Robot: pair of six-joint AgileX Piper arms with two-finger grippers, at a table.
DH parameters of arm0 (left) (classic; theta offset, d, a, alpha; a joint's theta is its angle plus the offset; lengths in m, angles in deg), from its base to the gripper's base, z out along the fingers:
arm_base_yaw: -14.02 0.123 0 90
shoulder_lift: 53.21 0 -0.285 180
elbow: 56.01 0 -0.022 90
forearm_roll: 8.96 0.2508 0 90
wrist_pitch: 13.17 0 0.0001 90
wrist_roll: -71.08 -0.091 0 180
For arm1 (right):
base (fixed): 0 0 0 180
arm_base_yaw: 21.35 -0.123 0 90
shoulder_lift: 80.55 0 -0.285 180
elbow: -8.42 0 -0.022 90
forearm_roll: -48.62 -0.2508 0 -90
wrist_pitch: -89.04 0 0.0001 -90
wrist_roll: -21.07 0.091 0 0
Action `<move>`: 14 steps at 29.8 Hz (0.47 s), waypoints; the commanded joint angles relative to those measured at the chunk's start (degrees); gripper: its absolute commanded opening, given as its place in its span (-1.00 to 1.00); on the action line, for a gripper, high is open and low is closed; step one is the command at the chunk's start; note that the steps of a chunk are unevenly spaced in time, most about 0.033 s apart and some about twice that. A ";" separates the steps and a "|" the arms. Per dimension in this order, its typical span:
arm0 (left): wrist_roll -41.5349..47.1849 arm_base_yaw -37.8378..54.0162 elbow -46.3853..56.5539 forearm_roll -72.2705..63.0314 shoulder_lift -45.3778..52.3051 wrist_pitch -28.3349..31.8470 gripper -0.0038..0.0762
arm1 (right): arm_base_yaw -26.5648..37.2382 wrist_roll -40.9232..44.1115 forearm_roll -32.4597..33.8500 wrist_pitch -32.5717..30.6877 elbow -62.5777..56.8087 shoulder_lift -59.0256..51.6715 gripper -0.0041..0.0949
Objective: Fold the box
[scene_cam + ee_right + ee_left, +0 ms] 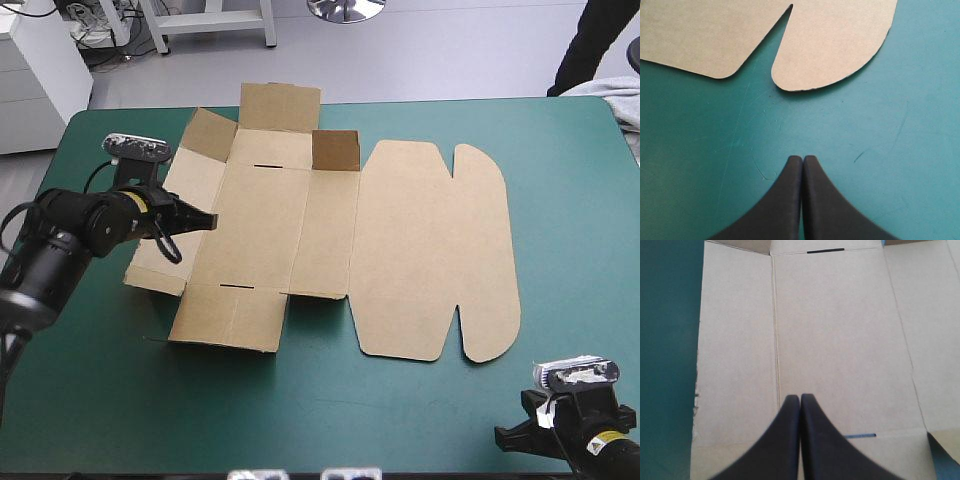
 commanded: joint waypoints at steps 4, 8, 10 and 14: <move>-0.01 7.56 -8.75 -2.95 -7.46 3.56 -0.93 | -0.18 -0.50 -0.72 2.99 1.47 0.56 -0.96; -6.05 15.15 -13.24 -12.59 -11.41 3.25 -0.93 | -0.18 -0.50 -0.72 2.99 1.47 0.56 -0.96; -9.53 18.51 -15.17 -18.55 -13.19 2.92 -0.93 | -0.18 -0.50 -0.72 2.99 1.47 0.56 -0.96; -14.95 24.93 -19.27 -29.62 -17.50 -0.70 -0.93 | -0.18 -0.50 -0.72 2.99 1.47 0.56 -0.96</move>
